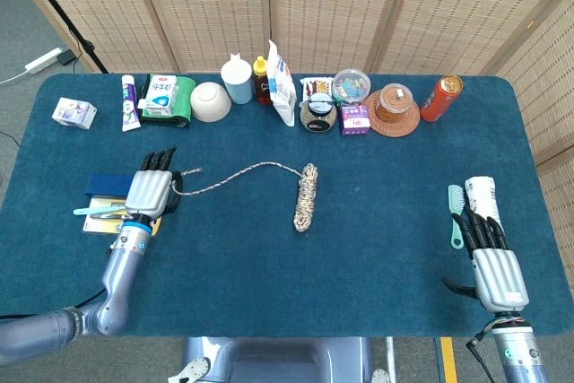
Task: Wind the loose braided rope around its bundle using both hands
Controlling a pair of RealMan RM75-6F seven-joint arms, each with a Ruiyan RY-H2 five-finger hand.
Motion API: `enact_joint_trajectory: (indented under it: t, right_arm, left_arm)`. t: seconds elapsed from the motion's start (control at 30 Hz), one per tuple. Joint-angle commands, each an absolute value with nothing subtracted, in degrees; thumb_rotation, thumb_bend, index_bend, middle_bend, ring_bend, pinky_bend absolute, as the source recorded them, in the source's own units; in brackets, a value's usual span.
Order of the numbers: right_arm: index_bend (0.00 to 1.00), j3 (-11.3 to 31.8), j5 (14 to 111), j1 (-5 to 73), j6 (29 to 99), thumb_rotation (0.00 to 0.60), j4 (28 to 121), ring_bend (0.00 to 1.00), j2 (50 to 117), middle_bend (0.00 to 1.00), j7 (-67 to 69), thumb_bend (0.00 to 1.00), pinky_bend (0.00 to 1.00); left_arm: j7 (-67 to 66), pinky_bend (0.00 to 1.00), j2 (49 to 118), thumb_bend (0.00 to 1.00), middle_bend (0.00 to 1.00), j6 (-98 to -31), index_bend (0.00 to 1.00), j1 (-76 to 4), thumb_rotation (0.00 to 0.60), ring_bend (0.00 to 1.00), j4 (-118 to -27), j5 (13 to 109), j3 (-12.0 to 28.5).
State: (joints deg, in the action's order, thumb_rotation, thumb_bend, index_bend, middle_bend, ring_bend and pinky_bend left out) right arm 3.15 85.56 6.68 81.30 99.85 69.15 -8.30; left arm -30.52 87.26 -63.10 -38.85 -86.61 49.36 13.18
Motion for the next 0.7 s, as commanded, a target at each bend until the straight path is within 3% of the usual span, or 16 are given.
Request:
enact_joint_trajectory:
  t: [0.03,0.33,0.7]
  right_arm:
    - [0.0,2.93,87.41,8.42,79.45,0.6,99.72,0.0,68.94,0.0,-8.93,0.0,0.0]
    - [0.0,7.15,92.52,23.18,63.94,0.6,96.39,0.0,66.68,0.0,-4.06,0.0,0.0]
    - [0.0,9.8,94.42,38.35,51.43,0.6,83.82,0.0,73.73,0.0,6.59,0.0,0.0]
  left_arm:
    - [-29.89,0.0,84.71,0.41,0.0,-63.61,0.59,-38.22,0.6,0.0,-88.87,50.35,13.36]
    - [-29.22,0.0,76.79,0.41,0.0,-65.26,0.59,-35.99,0.6,0.0,-97.45,53.75,11.66]
    - [-30.57,0.0,72.06,0.41,0.0,-68.44,0.59,-34.08,0.6,0.0,-105.43,60.08,8.64]
